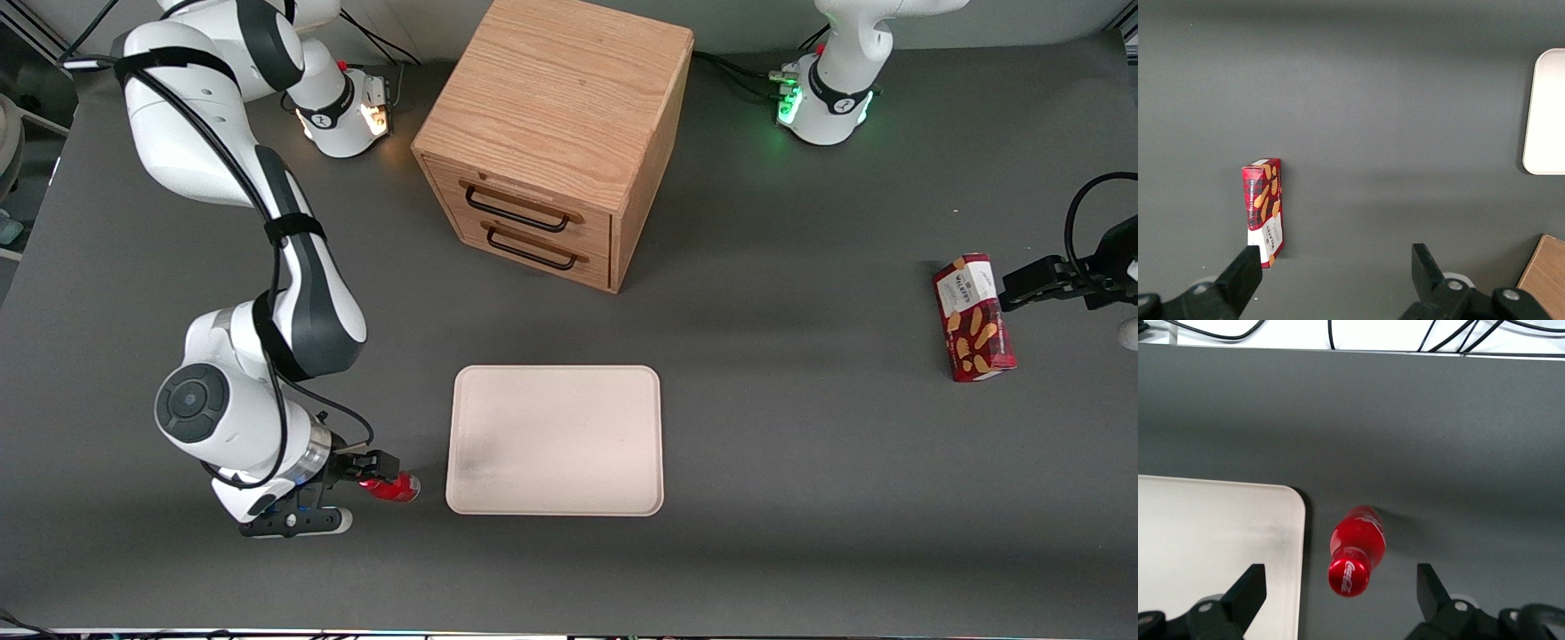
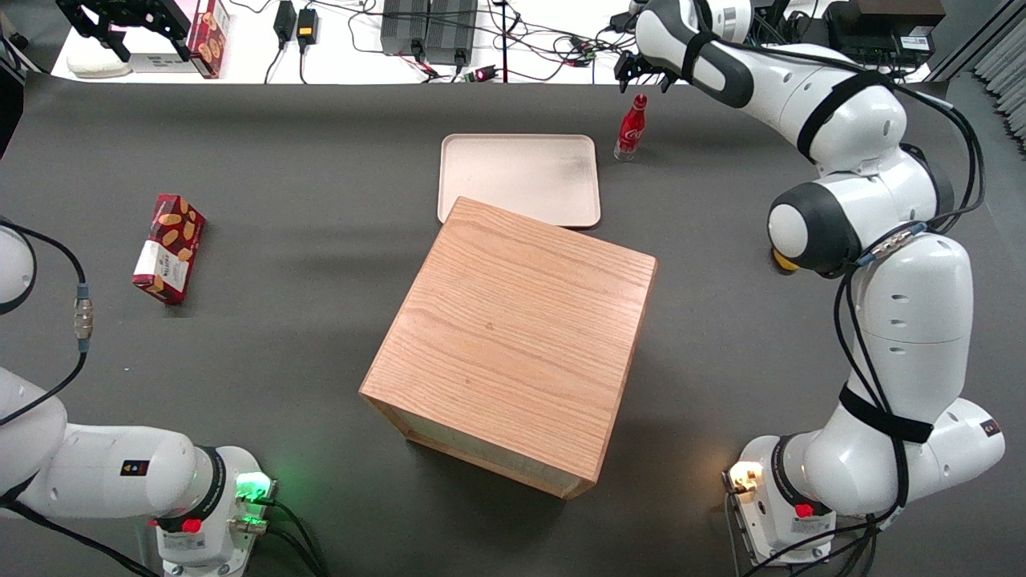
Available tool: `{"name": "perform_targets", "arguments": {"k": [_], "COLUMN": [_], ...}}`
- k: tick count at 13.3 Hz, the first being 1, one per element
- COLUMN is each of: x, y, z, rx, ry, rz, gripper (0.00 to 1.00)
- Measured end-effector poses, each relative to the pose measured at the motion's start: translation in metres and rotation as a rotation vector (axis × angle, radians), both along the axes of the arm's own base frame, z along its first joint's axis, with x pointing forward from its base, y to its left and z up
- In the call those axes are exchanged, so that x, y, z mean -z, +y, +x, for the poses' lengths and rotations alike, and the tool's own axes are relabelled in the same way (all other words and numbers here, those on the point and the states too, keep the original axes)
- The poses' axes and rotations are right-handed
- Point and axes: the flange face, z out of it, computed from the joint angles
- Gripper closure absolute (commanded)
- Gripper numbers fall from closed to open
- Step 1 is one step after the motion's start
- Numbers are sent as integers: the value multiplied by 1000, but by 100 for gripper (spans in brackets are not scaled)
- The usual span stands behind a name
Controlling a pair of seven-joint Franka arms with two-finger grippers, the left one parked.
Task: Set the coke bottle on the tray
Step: 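Close the right gripper around the bottle's middle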
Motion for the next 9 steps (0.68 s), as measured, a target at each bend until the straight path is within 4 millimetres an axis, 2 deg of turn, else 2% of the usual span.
{"name": "perform_targets", "arguments": {"k": [3, 5, 6, 7, 8, 9], "x": [16, 20, 20, 19, 19, 19], "y": [-1, -1, -1, -1, -1, -1], "z": [1, 1, 1, 1, 2, 2], "rx": [2, 2, 2, 2, 2, 2], "ry": [0, 1, 0, -1, -4, -5], "rz": [-2, -3, -3, -2, -2, -1], "gripper": [0, 1, 10, 26, 47, 58]}}
